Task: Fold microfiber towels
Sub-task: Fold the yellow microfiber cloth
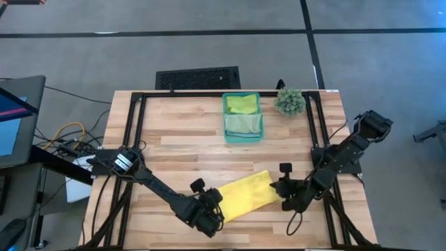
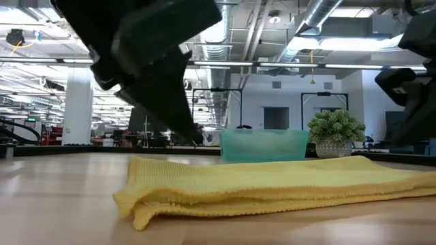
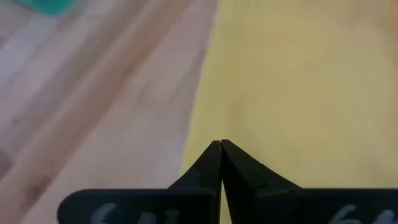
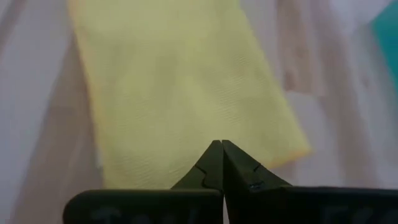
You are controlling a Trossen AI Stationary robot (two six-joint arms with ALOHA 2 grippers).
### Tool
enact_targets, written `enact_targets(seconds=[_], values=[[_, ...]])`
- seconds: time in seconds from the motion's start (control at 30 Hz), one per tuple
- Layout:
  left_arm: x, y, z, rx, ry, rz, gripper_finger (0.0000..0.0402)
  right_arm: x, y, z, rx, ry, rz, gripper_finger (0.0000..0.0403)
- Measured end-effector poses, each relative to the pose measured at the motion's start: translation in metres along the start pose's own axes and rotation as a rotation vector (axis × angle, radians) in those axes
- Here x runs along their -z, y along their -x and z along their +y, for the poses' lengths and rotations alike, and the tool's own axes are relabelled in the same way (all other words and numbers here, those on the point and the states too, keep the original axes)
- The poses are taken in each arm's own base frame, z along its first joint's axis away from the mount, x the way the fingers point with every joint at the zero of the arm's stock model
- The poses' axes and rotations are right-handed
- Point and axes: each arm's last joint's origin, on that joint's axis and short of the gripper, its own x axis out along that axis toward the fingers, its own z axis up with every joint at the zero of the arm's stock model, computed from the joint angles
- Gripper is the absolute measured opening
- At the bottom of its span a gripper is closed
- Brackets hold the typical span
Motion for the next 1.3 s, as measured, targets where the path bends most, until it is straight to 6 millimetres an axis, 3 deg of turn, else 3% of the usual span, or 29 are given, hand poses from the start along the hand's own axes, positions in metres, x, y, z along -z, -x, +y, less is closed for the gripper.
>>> enact_targets(seconds=[0.27, 0.43, 0.57, 0.73, 0.87, 1.03, 1.13, 1.3], values=[[0.019, -0.013, 0.005, 0.044, -0.013, 0.17, 0.0, 0.006, -0.012, 0.006, -0.146, 0.021, 0.13, 0.0015], [0.022, -0.009, 0.003, 0.063, 0.004, 0.199, 0.0, 0.005, -0.022, -0.003, -0.075, -0.024, 0.152, 0.0019], [0.013, 0.0, -0.005, 0.09, 0.032, 0.17, 0.0, 0.007, -0.026, -0.021, 0.122, -0.091, 0.161, 0.0016], [-0.017, 0.013, -0.016, 0.054, 0.074, -0.095, 0.0, 0.012, -0.015, -0.036, 0.276, -0.12, 0.172, 0.0011], [-0.026, 0.008, -0.013, 0.043, 0.042, -0.109, 0.0, 0.007, -0.007, -0.024, 0.176, -0.102, 0.11, 0.0018], [-0.01, -0.012, 0.0, 0.024, 0.042, -0.001, 0.0, -0.006, -0.002, -0.003, -0.031, -0.074, -0.013, 0.0018], [0.0, -0.021, 0.007, 0.007, 0.048, 0.059, 0.0, -0.011, -0.003, -0.003, -0.074, -0.111, -0.03, 0.0012], [0.008, -0.024, 0.007, 0.051, 0.057, 0.123, 0.0, -0.005, -0.01, -0.009, -0.099, -0.128, 0.084, 0.0012]])
